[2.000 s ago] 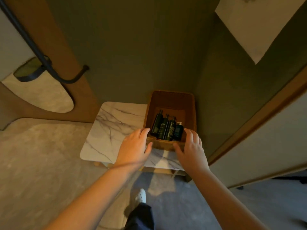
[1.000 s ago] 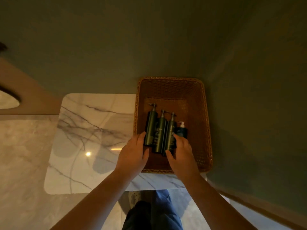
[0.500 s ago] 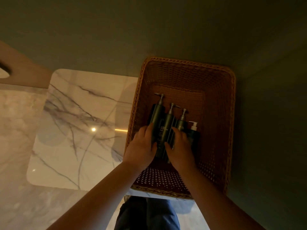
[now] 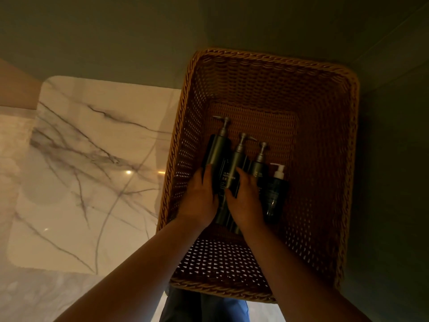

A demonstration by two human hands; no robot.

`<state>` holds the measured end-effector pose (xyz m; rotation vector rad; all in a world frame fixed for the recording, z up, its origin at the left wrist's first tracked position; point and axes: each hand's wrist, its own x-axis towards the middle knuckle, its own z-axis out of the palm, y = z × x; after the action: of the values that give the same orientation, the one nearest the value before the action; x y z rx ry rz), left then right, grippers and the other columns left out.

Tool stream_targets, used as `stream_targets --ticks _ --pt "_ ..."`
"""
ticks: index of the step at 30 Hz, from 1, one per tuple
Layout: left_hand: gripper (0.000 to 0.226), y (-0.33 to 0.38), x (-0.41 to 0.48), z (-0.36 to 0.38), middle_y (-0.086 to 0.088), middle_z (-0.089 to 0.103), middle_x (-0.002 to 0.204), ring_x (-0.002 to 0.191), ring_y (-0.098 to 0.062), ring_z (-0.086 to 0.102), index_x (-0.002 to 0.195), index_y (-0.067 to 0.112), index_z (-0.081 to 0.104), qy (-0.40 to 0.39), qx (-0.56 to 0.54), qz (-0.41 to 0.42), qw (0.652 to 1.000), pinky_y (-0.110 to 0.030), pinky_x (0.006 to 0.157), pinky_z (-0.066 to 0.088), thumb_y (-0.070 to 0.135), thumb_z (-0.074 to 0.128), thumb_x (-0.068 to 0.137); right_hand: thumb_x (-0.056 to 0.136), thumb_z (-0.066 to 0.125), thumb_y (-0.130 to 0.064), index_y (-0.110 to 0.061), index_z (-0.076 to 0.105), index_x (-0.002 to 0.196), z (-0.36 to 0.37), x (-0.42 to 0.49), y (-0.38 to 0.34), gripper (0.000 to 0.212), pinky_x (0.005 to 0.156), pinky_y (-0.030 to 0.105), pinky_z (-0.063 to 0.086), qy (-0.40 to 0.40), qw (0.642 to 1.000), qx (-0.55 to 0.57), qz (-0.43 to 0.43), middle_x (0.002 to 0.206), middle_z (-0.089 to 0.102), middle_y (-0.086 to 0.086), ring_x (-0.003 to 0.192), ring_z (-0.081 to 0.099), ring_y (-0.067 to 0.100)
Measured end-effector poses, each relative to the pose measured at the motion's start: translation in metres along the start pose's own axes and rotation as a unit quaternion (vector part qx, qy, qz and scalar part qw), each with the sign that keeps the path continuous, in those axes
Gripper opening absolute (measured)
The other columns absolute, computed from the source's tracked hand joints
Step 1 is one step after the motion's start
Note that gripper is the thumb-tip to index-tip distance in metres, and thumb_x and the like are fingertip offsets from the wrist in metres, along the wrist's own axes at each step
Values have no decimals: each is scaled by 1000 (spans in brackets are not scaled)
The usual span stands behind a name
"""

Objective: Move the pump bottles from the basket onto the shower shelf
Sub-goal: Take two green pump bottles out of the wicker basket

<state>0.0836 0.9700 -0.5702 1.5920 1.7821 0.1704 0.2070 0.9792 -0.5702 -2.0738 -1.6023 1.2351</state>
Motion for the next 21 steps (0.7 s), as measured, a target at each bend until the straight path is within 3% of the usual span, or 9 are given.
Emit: stream_targets --ticks 5,9,14,17,21 --pt "72 -7 11 11 -18 15 153 136 -30 27 150 17 13 -6 1 6 1000 -35 109 32 16 55 91 93 55 -20 -21 30 146 10 3 5 58 102 29 40 17 999 -41 -2 149 28 4 133 35 19" --pt "77 -11 17 15 -20 12 154 139 -32 23 151 20 6 -6 16 0 1000 -41 111 31 15 55 90 91 56 -25 -27 24 147 13 4 6 65 101 42 44 9 996 -85 6 153 22 4 138 26 21" --pt "84 -14 13 20 -22 13 153 140 -31 21 150 23 -3 -13 28 -14 999 -42 113 25 20 56 90 87 62 -32 -28 11 150 15 -4 13 81 109 41 34 3 989 -145 10 153 20 3 140 18 21" --pt "87 -15 5 24 -22 14 152 138 -30 22 149 24 -7 -1 45 -32 998 -34 114 18 23 57 90 86 61 -38 -21 12 150 16 -9 17 82 112 40 29 3 989 -143 26 153 21 3 140 18 19" --pt "89 -15 -2 27 -22 19 148 129 -32 36 147 28 -13 -31 35 -60 997 -40 107 34 24 56 91 85 63 -35 -18 14 149 18 -8 15 82 110 38 31 23 991 -130 24 151 27 4 137 24 19"
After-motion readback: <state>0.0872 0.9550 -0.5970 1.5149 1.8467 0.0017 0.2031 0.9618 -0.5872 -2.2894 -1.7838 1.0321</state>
